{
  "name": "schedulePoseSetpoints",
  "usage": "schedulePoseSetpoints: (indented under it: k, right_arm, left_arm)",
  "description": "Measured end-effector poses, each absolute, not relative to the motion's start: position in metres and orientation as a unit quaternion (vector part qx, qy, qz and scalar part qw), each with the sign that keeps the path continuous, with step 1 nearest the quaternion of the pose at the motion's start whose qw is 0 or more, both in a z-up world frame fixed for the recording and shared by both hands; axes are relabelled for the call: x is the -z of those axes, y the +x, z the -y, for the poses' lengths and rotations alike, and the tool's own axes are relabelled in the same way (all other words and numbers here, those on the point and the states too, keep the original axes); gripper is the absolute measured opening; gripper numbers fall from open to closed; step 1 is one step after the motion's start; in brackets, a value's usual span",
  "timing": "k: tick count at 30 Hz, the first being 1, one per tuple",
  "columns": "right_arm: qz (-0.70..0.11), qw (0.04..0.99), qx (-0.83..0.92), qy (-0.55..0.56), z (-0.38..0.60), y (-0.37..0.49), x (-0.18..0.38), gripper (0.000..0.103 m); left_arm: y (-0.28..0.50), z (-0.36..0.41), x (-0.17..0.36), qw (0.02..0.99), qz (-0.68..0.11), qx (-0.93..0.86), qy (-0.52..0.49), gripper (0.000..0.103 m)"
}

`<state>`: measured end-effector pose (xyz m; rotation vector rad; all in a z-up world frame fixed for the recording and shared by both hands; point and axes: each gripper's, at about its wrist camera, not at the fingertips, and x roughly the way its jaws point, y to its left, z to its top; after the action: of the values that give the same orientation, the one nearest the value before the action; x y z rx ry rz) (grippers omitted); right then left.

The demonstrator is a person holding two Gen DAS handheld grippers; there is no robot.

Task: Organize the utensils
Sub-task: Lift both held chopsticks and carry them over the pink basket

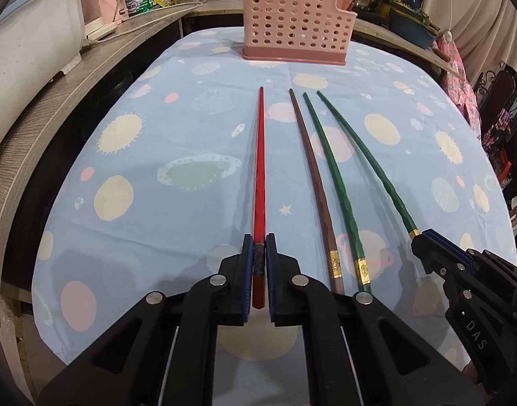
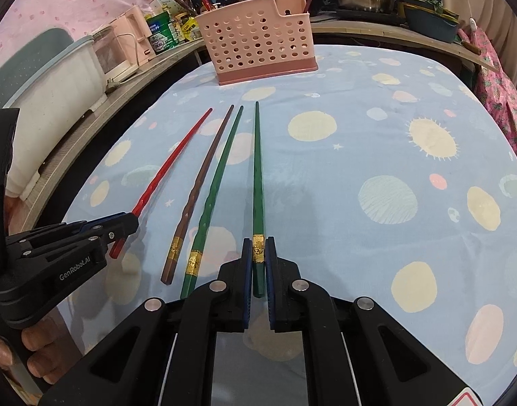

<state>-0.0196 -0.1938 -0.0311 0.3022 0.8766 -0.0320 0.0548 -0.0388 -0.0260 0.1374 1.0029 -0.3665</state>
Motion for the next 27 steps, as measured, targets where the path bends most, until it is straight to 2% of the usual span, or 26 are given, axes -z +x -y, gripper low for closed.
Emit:
schedulePoseSetpoints:
  k: [12, 27]
  right_arm:
    - [-0.357, 0.921, 0.021, 0.155, 0.219, -0.008, -0.033, 0.007]
    - [-0.253, 0.954, 0.019, 0.159, 0.253, 0.047, -0.126, 0.007]
  left_arm:
    - [0.070, 0.028, -0.036, 0.882, -0.433, 0.184, 0.026, 0.007]
    - [0.128, 0.033, -0.123, 0.915, -0.362, 0.179, -0.007, 0.007]
